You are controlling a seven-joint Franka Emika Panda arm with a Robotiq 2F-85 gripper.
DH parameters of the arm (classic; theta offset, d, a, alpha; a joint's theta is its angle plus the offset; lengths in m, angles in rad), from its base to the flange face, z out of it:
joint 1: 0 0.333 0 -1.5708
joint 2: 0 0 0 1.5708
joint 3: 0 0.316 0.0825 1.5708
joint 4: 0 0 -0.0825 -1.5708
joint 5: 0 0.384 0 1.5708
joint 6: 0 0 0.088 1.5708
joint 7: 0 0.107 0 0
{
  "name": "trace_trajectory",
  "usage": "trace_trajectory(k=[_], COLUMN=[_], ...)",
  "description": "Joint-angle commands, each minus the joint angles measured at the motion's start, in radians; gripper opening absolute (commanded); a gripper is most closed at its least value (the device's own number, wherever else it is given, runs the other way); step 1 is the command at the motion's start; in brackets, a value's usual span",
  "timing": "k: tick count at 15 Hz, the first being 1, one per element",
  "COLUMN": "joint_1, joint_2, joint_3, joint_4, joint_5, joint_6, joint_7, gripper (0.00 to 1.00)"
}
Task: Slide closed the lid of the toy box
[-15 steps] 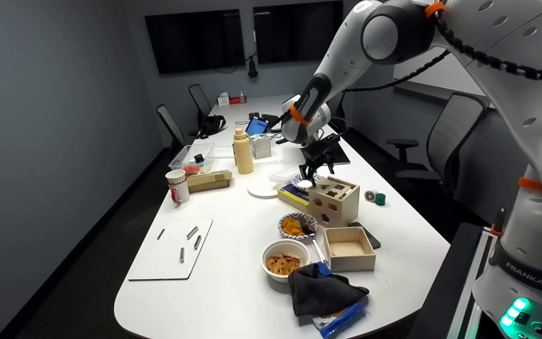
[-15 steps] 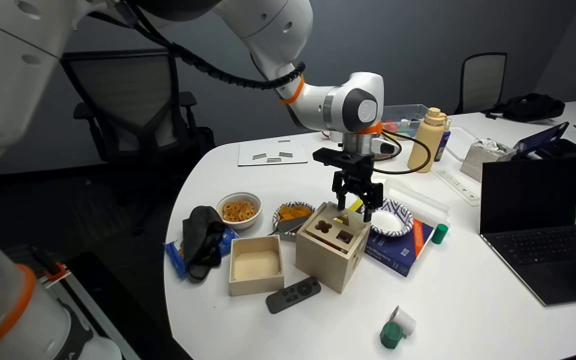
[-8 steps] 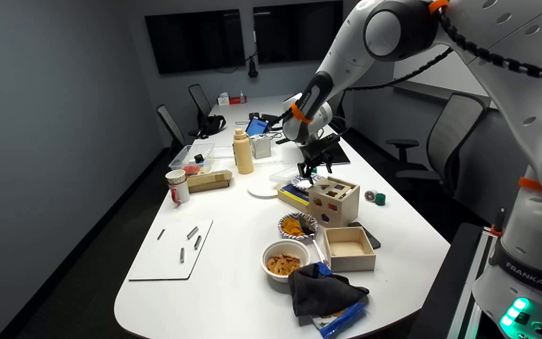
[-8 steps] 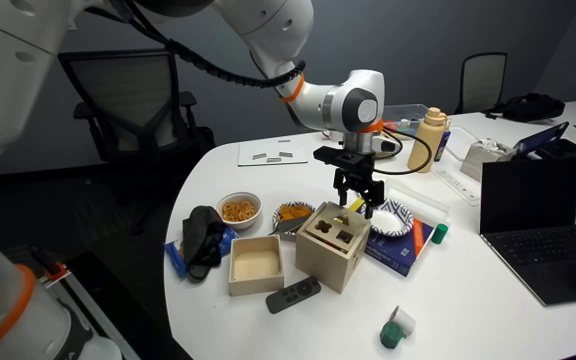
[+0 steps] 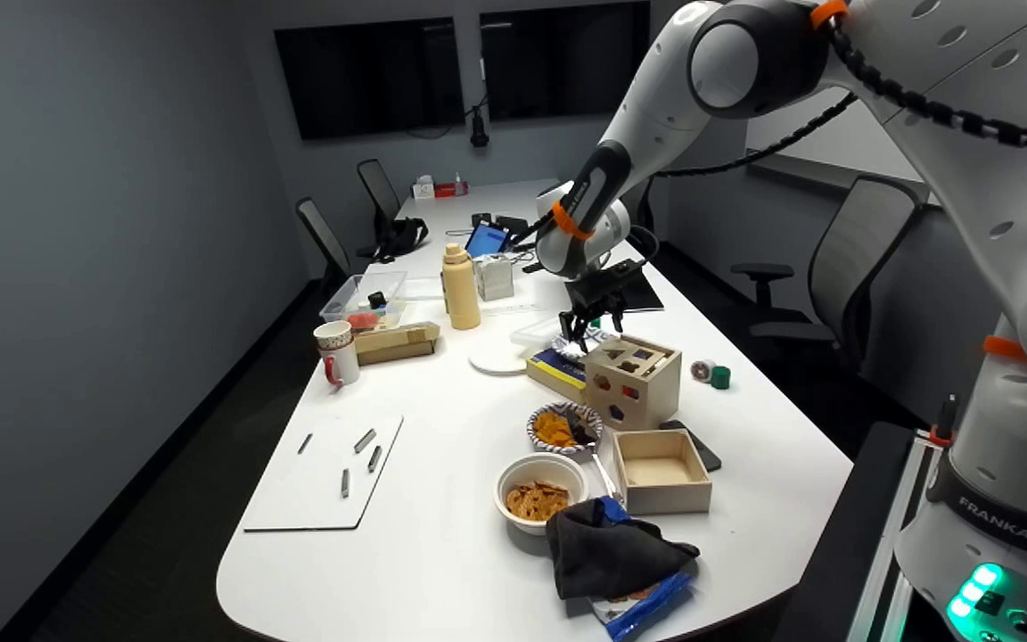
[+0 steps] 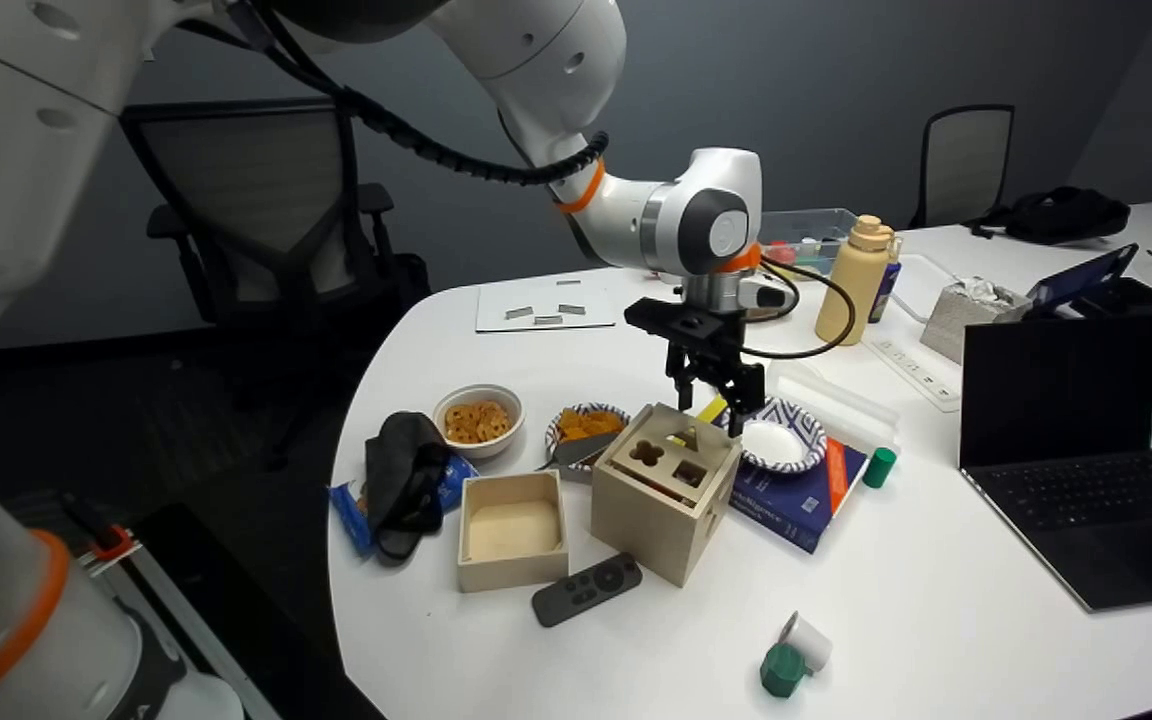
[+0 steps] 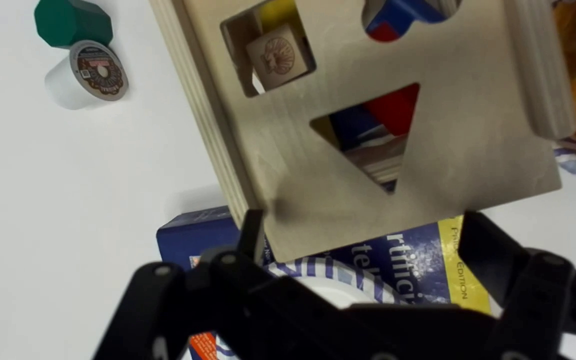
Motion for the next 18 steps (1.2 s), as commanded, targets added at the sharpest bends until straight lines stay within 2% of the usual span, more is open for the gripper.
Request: trace_trajectory(k=[1,8,18], joint_1=[-0.019,-0.02,-0.023], joint_2=[-0.014,-0.023,-0.044], joint_3=[0.016,0.018,0.016], joint_4=[-0.028,-0.028,-0.024], joint_5=[0.011,0.01,0.004], joint_6=[0.01,-0.047,-0.19], joint_7=[-0.005,-0.013,-0.009], gripper=[1.0,1.0,1.0])
